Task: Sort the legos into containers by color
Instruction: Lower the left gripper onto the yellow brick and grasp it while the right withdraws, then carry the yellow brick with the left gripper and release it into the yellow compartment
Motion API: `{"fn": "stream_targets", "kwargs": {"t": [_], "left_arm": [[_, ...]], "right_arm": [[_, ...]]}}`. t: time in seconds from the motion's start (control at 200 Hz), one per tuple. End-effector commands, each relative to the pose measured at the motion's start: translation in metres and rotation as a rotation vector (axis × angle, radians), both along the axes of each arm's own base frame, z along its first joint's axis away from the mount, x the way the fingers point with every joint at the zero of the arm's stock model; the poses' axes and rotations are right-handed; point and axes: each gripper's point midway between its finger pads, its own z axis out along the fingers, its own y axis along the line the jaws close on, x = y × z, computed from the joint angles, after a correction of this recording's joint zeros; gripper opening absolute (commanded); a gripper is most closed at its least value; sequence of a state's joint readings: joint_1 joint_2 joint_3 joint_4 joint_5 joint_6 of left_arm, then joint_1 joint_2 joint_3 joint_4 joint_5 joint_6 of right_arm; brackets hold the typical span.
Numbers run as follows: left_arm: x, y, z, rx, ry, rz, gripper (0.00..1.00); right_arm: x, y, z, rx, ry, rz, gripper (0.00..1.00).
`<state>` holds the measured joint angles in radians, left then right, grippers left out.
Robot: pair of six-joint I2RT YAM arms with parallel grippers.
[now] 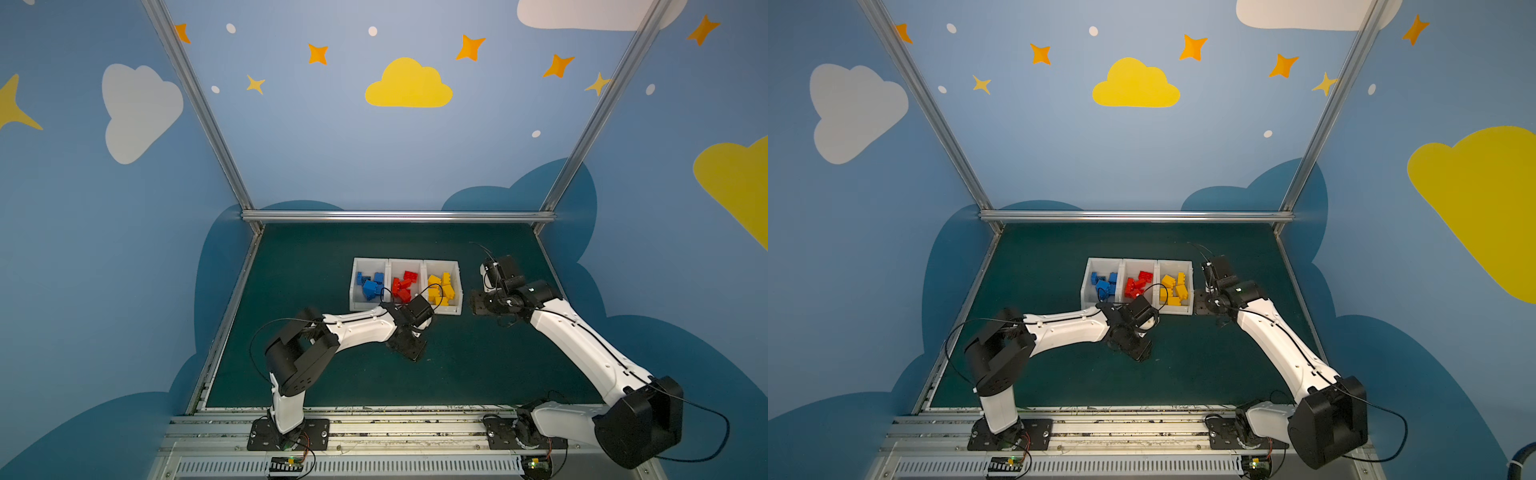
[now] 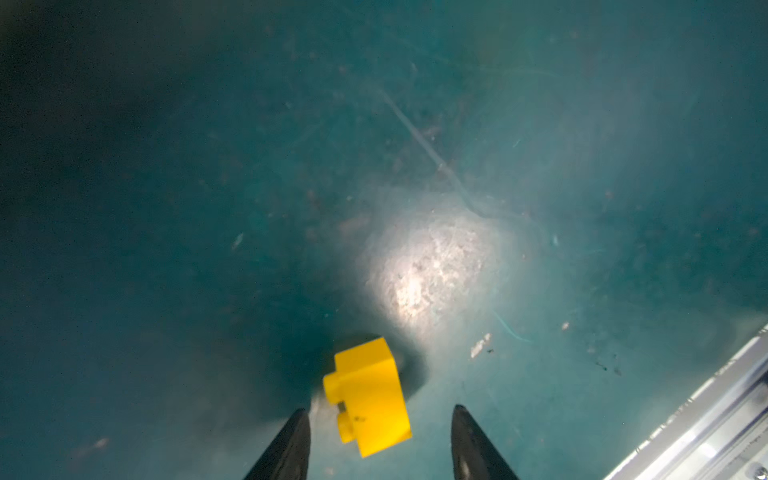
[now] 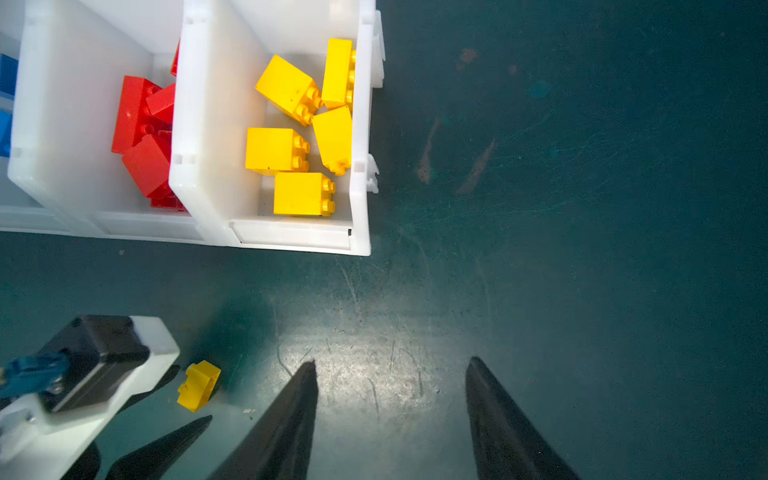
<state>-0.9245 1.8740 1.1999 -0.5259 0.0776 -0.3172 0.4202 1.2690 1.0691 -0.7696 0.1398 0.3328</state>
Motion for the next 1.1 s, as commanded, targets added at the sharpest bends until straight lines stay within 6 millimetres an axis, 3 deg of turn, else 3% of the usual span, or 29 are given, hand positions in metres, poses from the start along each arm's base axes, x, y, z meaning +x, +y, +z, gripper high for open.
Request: {"fn": "stream_targets", "kwargs": {"t": [0.0, 0.2, 0.491, 0.716, 1.096], "left_arm": [[0.0, -0.002, -0.003, 0.021, 0.001, -0.021, 0.54], [0.003, -0.005, -0.01, 0.043, -0.005, -0.028, 0.51], [0.007, -0.002, -0.016, 0.068, -0.038, -0.029, 0.35], [0.005, -0.004, -0.017, 0.063, -0.033, -0.037, 0.31], [0.014, -0.012, 0.006, 0.017, -0.079, -0.045, 0.27]], "right_arm": [[-0.003, -0.001, 0.001, 0.014, -0.006, -0.009, 0.58], [-0.003, -0.002, 0.0, 0.02, -0.003, -0.013, 0.57], [-0.005, -0.004, 0.002, 0.021, -0.007, -0.02, 0.57], [-0.006, -0.005, 0.002, 0.028, -0.01, -0.027, 0.57], [-0.01, -0.013, 0.005, 0.035, -0.03, -0.051, 0.57]]}}
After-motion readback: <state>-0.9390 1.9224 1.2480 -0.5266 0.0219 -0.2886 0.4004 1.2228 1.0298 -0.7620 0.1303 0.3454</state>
